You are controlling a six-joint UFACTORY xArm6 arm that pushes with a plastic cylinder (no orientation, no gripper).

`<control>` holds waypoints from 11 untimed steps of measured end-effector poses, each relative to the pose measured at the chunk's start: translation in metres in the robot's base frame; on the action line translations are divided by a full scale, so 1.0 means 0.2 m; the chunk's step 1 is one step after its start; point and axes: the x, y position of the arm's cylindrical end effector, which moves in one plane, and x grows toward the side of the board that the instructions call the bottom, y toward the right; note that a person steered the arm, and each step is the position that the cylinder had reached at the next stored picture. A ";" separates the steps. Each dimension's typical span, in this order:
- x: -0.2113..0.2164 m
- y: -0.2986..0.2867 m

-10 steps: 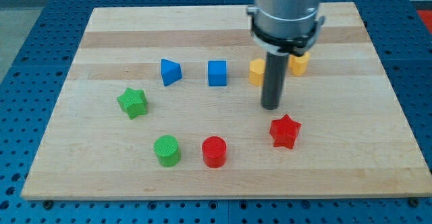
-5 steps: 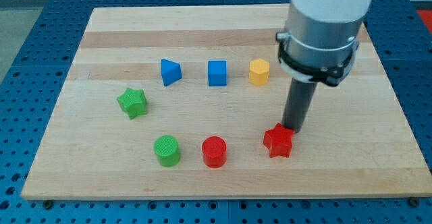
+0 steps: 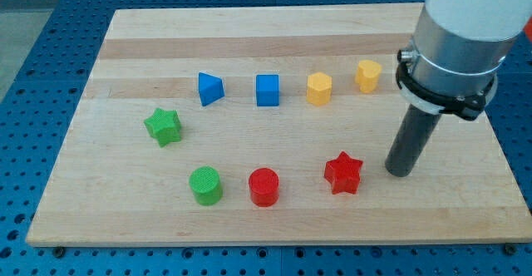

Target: Place the red star below to the yellow hexagon

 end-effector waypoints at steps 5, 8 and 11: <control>0.07 -0.21; 0.09 -0.28; -0.07 -0.15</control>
